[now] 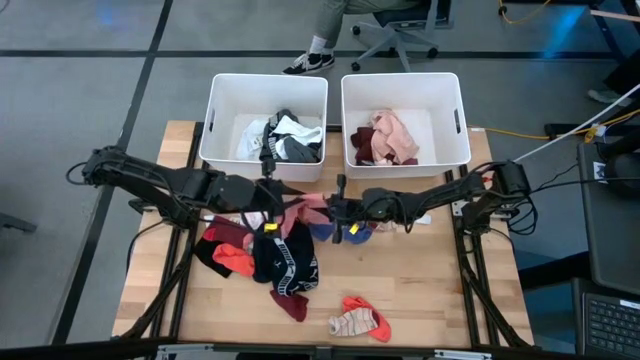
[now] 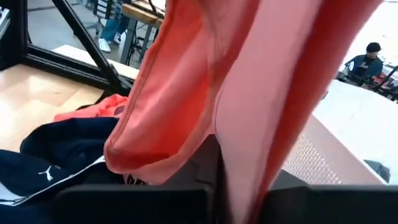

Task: Sort clothes
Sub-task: Put the pink tube top into the right white laundry bin, then put the top maroon sock into the right white laundry bin

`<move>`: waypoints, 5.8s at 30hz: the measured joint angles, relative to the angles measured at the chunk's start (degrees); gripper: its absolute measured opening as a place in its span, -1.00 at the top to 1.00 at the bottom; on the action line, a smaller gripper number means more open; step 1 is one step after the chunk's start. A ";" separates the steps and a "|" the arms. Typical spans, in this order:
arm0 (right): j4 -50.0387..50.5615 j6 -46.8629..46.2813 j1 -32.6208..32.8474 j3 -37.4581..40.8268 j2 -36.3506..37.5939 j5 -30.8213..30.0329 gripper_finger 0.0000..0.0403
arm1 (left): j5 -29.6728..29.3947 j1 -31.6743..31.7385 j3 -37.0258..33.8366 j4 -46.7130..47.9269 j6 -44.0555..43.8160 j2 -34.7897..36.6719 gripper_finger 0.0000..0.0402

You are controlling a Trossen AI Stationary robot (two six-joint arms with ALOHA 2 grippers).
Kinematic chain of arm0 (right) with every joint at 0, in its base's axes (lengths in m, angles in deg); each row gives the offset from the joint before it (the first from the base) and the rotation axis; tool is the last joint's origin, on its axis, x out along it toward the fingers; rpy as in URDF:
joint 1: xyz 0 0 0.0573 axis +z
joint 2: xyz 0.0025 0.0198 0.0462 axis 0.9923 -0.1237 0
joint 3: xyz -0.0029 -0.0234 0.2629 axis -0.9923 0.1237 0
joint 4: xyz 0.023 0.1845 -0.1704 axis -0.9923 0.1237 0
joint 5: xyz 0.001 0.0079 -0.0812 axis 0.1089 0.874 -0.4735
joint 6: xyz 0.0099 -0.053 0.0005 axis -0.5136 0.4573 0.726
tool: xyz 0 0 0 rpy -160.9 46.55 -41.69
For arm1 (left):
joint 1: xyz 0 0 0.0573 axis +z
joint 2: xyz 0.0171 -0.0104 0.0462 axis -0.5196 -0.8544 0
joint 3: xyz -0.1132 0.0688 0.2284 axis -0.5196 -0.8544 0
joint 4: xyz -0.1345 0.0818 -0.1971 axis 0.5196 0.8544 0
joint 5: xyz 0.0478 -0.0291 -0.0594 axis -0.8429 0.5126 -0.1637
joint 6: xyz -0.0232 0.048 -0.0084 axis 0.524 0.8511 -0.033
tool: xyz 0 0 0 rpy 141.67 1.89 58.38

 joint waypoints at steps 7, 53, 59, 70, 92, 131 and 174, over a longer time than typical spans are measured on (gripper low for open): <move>2.21 1.50 0.00 0.04 4.08 -2.33 0.93 | 0.03 0.00 0.00 5.20 -2.54 5.18 0.37; 41.31 -5.85 -39.91 0.02 31.17 -25.85 0.38 | -0.37 -0.04 -6.47 23.52 -17.23 10.95 0.25; 46.80 -10.80 -39.55 -0.54 32.73 -29.42 -0.28 | -0.38 -0.04 -6.47 23.61 -18.10 10.95 0.25; 82.79 -27.24 -39.04 -11.87 34.24 -9.06 -0.54 | -0.36 -0.04 -6.47 24.02 -18.87 10.95 0.25; 92.73 -31.62 -33.92 -13.08 35.79 3.56 -0.52 | 5.17 -0.33 -6.47 33.48 -29.21 10.95 0.25; 25.50 -20.87 -5.64 14.60 37.51 1.20 -0.52 | 16.84 -12.57 -30.18 28.02 -40.94 10.93 0.25; 23.48 -21.07 -5.62 16.80 37.51 3.16 -0.52 | -0.55 -6.36 -13.44 -1.44 -2.91 10.95 0.98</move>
